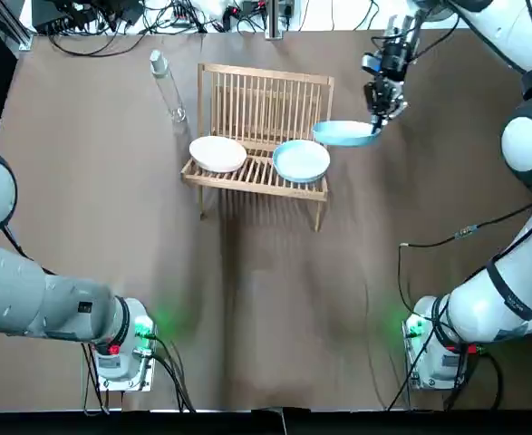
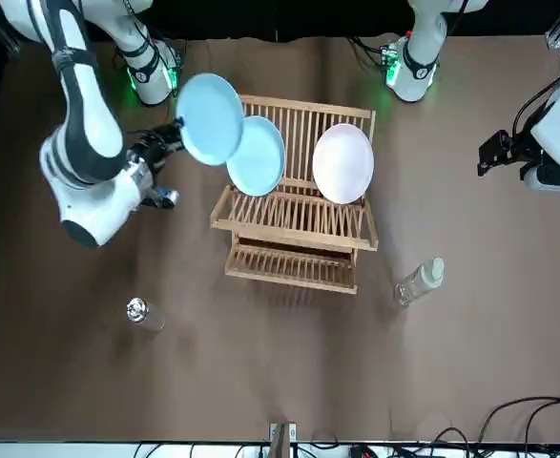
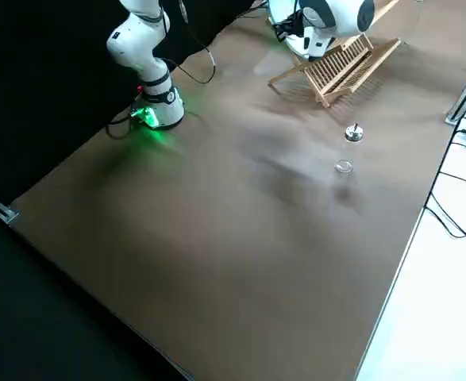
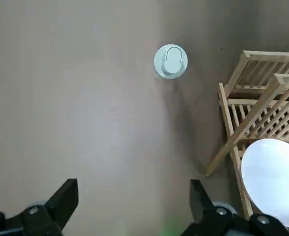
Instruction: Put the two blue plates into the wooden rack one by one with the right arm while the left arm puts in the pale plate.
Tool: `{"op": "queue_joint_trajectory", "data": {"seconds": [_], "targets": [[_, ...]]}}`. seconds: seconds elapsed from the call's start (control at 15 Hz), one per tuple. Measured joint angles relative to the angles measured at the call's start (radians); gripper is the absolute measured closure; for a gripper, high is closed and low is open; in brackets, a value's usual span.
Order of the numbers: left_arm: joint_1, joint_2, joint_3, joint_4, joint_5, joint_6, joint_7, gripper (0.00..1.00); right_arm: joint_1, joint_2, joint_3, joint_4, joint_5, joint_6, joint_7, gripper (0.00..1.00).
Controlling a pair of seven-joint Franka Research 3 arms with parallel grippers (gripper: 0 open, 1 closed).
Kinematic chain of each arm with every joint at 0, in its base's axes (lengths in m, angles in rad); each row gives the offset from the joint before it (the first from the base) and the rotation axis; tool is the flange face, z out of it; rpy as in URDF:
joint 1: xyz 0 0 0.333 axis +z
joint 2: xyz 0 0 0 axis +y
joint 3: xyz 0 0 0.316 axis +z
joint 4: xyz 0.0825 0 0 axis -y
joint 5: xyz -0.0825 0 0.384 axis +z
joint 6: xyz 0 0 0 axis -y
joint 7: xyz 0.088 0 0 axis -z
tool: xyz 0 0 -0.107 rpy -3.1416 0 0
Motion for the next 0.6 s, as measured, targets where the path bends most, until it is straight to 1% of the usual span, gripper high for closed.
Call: {"op": "queue_joint_trajectory", "data": {"seconds": [0.13, 0.27, 0.6], "targets": [[0.0, 0.0, 0.0, 0.0, 0.0, 0.0, 0.0, 0.0, 0.03, 0.019, 0.0, -0.011, 0.026, 0.085, 0.032, 0.97], [0.0, 0.0, 0.0, 0.0, 0.0, 0.0, 0.001, 0.0, 0.052, 0.047, 0.0, -0.017, 0.031, 0.136, 0.05, 0.97], [0.001, 0.0, 0.0, 0.0, 0.0, 0.0, 0.001, 0.0, 0.075, 0.091, -0.001, -0.017, 0.078, 0.15, 0.067, 0.96]]}}
